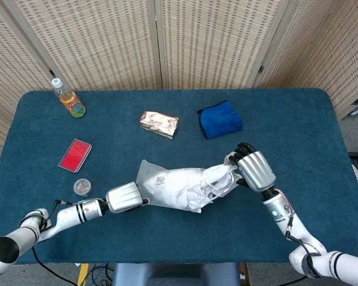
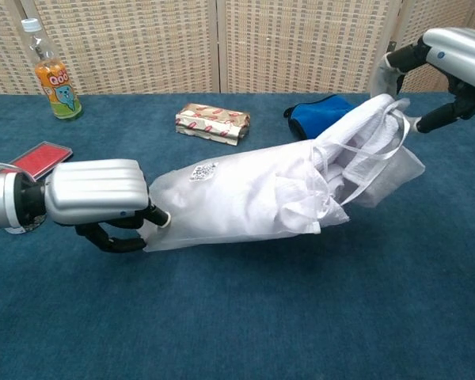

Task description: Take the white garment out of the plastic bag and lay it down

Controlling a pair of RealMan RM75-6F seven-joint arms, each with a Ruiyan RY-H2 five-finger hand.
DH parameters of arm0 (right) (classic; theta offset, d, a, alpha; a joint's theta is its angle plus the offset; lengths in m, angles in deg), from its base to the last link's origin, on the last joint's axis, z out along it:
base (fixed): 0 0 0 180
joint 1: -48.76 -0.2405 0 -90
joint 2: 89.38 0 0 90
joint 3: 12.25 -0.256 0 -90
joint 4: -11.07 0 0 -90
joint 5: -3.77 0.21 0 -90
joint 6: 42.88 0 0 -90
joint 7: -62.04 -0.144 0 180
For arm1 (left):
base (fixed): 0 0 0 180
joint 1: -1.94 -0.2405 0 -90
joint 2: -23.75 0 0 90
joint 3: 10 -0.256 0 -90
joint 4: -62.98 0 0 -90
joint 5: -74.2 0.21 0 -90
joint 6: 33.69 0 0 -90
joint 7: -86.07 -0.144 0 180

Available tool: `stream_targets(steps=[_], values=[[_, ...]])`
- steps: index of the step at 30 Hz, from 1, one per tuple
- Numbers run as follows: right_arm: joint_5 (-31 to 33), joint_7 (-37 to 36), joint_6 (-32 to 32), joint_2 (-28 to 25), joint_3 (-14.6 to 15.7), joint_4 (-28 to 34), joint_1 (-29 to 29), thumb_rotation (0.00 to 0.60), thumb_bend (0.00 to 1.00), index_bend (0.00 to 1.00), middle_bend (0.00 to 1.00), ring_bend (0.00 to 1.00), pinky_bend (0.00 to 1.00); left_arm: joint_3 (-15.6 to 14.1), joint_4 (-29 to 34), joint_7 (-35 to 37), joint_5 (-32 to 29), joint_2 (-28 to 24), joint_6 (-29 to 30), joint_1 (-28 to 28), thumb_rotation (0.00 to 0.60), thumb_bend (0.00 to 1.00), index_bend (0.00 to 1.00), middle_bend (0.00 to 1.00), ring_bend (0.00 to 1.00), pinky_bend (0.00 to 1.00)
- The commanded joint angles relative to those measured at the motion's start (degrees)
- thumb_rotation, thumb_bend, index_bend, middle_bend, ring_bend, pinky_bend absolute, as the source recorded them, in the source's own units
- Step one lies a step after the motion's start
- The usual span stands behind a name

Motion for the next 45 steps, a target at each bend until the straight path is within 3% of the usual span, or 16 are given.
stream_targets(steps=[1, 20, 45], values=[[0.1, -0.3, 0.6, -1.2, -0.2, 0.6, 0.5, 0.600, 0.69, 0.93, 0.56, 0.41, 0.27, -0.1, 0.1, 0.0, -0.5, -0.8, -0.3, -0.6, 0.600, 0.48, 0.59, 1.00, 0.93, 0.81], [3.7, 2.0, 4.0, -10.5, -3.0, 4.0, 4.1, 0.600, 0.69, 0.93, 0.56, 0.43, 0.27, 0.9, 0.4, -0.4, -3.2, -4.6, -0.6, -3.9, 0.600, 0.48, 0.59, 1.00, 0.93, 0.81], [11.5, 1.7, 4.8, -19.1, -7.3, 1.7, 7.9, 0.600, 0.69, 0.93, 0.56, 0.43, 0.27, 1.8, 2.2, -2.5, -3.5, -6.9, -0.2, -6.2, 0.600, 0.48, 0.58, 1.00, 0.93, 0.81]])
